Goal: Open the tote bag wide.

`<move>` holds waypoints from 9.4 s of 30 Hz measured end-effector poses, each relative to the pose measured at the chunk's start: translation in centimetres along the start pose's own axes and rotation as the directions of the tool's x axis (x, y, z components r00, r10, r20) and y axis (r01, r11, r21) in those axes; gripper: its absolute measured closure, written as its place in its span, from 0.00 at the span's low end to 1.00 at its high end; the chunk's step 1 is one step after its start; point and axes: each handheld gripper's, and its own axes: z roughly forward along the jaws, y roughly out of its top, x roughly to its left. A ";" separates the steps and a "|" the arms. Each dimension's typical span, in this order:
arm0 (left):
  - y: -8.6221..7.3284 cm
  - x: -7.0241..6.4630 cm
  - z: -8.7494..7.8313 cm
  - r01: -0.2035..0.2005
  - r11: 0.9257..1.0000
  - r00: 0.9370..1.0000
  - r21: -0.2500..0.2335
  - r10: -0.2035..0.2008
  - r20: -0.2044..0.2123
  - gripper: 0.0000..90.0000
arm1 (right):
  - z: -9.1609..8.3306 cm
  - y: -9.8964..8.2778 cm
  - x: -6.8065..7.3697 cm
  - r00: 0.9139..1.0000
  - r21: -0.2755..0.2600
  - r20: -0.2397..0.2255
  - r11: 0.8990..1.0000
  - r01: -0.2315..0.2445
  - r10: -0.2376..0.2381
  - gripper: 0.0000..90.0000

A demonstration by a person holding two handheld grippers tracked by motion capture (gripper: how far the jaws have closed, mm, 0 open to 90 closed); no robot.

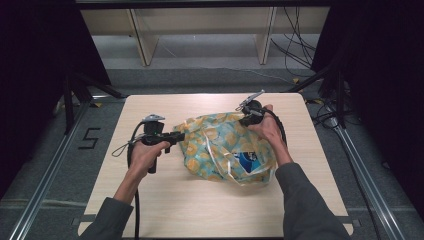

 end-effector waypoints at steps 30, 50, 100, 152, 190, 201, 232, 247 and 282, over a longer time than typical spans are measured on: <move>-6.9 -12.2 7.9 -0.391 0.855 0.909 0.340 0.299 0.292 0.99 | -0.7 0.6 -1.2 0.998 0.049 0.064 0.999 0.007 -0.011 1.00; 0.5 -8.9 13.7 -0.258 0.891 0.966 0.373 0.233 0.110 0.99 | -4.4 -7.6 4.5 0.977 0.155 -0.172 0.976 0.151 -0.124 1.00; -1.9 -10.6 8.2 -0.251 0.945 0.953 0.210 0.204 0.225 0.99 | -3.9 -11.1 16.8 0.872 0.024 -0.370 0.935 0.353 -0.320 1.00; -7.4 -8.0 4.2 -0.349 0.883 0.935 0.313 0.307 0.179 0.97 | 0.3 2.5 5.9 0.970 0.086 -0.179 0.980 0.181 -0.163 1.00; -0.9 -7.4 4.9 -0.218 0.972 0.973 0.087 0.209 0.097 0.93 | -6.8 -8.3 5.4 0.989 -0.064 -0.072 0.990 0.125 -0.129 1.00; 2.6 -4.4 10.2 -0.188 0.980 0.977 0.072 0.194 -0.087 0.98 | -1.3 -4.0 -0.3 1.000 -0.090 -0.029 0.996 0.001 -0.004 1.00; -1.9 -7.7 2.2 -0.166 0.986 0.978 -0.034 0.169 0.119 0.95 | -8.5 -9.0 4.5 0.987 -0.111 -0.154 0.993 0.038 -0.055 1.00; -5.5 -10.4 6.5 -0.312 0.934 0.941 0.173 0.278 0.194 0.94 | -6.8 -12.0 5.0 0.991 -0.027 -0.132 0.999 0.034 -0.038 1.00; -7.4 -8.6 4.3 -0.292 0.936 0.952 0.199 0.265 0.151 0.92 | -4.5 -11.6 4.2 0.998 0.021 -0.060 1.000 0.021 -0.019 1.00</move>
